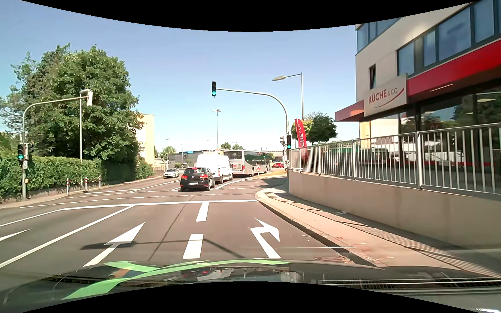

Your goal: Follow the waypoints while adhering to traffic rules and regulations

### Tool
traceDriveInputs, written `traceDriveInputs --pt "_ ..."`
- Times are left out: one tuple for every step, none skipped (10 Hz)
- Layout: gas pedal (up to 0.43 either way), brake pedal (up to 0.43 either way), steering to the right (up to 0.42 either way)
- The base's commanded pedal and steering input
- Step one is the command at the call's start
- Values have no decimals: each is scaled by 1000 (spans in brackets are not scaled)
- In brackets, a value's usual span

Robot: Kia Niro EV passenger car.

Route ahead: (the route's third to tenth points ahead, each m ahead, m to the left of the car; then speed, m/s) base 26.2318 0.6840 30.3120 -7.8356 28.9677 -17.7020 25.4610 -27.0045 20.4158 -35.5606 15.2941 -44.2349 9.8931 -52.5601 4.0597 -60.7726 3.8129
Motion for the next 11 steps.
traceDriveInputs --pt "0 6 -109" --pt "0 0 -115" --pt "0 0 -120" --pt "0 0 -125" --pt "0 0 -125" --pt "0 0 -122" --pt "0 0 -115" --pt "0 0 -104" --pt "0 0 -97" --pt "0 6 -90" --pt "0 0 -84"
